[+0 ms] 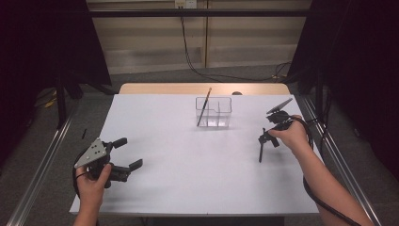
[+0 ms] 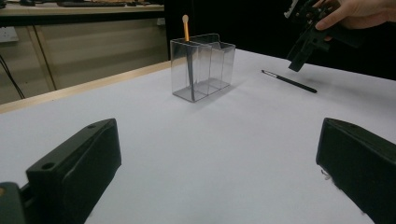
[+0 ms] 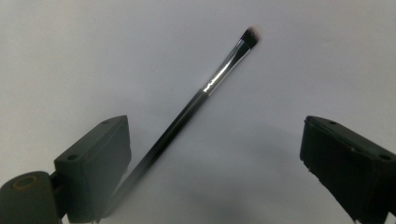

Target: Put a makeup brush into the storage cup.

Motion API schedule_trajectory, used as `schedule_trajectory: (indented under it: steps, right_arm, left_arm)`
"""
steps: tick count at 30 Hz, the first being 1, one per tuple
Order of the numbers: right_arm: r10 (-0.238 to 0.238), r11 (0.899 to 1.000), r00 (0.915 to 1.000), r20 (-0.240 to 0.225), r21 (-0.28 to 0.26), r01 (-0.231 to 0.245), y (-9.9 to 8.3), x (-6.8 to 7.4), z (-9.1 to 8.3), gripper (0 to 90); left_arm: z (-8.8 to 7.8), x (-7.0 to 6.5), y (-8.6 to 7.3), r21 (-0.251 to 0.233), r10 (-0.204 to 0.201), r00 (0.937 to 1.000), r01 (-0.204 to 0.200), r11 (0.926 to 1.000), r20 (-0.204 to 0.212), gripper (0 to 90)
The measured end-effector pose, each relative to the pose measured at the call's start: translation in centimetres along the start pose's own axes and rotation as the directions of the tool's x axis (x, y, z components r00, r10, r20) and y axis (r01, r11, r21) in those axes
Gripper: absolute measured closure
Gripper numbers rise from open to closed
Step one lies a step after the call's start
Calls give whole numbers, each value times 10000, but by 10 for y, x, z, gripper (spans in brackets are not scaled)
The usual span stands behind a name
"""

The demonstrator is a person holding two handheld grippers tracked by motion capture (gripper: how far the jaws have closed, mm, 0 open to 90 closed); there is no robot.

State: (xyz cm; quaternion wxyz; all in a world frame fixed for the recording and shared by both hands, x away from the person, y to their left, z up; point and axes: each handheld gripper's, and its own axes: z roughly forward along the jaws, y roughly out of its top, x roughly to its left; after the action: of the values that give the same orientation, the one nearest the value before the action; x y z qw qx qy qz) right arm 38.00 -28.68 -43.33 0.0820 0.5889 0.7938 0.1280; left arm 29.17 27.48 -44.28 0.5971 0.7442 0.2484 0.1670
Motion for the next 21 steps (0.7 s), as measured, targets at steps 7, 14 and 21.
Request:
schedule_trajectory:
  steps: [7,14,21]
  right_arm:
    - [178,9997,9997,143,150,-180,4,2,3,142]
    - [390,9979,9991,146,521,-397,8,3,12,277]
    - [358,9959,9993,68,825,-362,11,6,17,448]
  left_arm:
    - [0,0,0,50,27,10000,-27,10000,36,0]
    - [0,0,-1,77,18,10000,-18,10000,17,0]
    - [1,1,-2,143,39,10000,-40,9999,21,0]
